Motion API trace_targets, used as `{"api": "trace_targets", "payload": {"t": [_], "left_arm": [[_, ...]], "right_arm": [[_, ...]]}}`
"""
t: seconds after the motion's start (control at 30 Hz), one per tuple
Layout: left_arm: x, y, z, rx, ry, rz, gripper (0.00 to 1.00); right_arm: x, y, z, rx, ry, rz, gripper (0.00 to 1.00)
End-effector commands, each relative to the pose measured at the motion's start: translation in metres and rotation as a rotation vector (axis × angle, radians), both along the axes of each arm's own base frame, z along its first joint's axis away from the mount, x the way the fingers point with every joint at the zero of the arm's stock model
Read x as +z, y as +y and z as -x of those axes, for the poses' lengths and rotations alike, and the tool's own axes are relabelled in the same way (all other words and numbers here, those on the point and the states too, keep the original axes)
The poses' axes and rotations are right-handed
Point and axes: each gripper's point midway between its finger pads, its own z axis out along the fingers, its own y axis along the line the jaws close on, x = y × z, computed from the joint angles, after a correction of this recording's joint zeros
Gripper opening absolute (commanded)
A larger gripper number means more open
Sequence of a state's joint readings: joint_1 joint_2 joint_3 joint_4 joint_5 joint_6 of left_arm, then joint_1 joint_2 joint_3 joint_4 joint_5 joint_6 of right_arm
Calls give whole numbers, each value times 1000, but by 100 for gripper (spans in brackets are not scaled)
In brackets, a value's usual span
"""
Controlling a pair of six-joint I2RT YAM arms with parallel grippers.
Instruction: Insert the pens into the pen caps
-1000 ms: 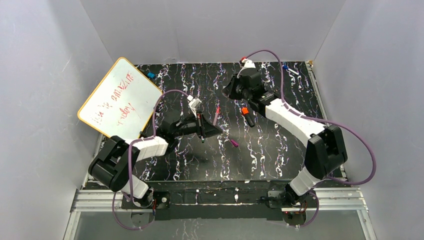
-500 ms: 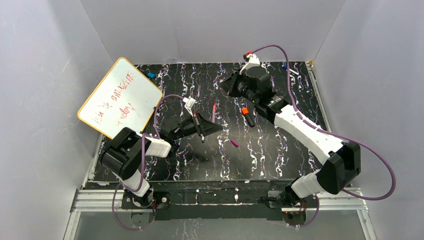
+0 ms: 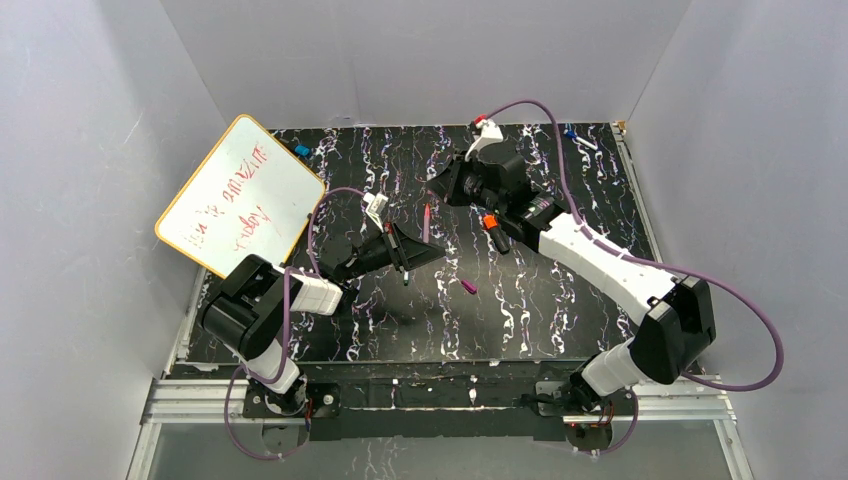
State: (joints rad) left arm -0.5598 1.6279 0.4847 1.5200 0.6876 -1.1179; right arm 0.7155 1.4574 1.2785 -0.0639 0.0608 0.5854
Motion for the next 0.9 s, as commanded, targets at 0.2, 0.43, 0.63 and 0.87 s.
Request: {"api": "trace_targets", "payload": {"t": [0.2, 0.43, 0.63, 0.87], "left_arm": [[10, 1, 2, 5, -50, 29, 0], [8, 2, 2, 13, -45, 31, 0], [10, 3, 0, 21, -47, 39, 0], [12, 3, 1, 21, -50, 47, 0]], "right_arm": [[18, 13, 6, 35, -39, -47, 6], [21, 15, 15, 52, -35, -50, 6], [25, 13, 23, 61, -34, -46, 6], [20, 5, 27, 47, -38, -24, 6]]}}
